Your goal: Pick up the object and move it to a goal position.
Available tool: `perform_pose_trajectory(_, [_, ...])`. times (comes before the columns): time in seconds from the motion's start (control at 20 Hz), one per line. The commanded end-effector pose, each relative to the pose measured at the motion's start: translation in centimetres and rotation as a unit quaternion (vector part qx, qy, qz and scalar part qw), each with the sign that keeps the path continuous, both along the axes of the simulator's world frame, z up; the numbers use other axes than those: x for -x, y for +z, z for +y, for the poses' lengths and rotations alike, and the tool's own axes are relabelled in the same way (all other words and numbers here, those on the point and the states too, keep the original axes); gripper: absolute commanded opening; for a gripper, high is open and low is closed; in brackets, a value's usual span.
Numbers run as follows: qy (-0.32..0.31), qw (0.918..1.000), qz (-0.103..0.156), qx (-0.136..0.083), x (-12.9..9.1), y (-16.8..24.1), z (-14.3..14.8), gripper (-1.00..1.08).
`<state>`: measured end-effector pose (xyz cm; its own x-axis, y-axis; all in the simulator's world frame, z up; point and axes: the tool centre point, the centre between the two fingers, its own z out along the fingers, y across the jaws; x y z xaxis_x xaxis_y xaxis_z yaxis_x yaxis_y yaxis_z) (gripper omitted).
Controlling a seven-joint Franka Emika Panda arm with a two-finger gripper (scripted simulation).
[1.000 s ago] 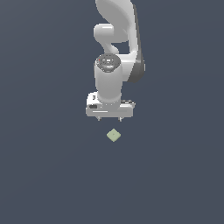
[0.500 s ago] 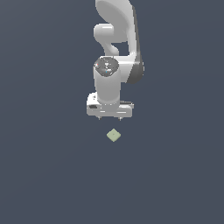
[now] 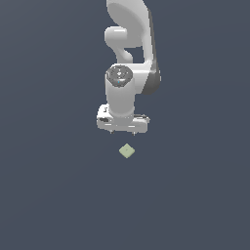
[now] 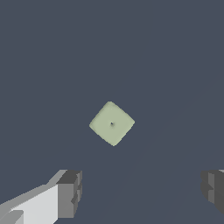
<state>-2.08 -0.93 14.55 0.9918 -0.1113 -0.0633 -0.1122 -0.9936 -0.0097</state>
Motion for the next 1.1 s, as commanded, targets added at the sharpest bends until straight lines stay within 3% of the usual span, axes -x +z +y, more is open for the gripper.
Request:
perform_pose_trajectory(0.0, [-0.013, 0.9999, -0.001, 0.001, -0.1, -0.4, 0.1, 1.00])
perform_pose_trajectory(0.5, [-0.112, 0.9936, -0.007, 0.005, -0.8, -2.9, 0.8, 1.00])
perform_pose_trajectory(1.05, [-0.254, 0.9671, -0.018, 0.013, -1.5, -6.7, 1.6, 1.00])
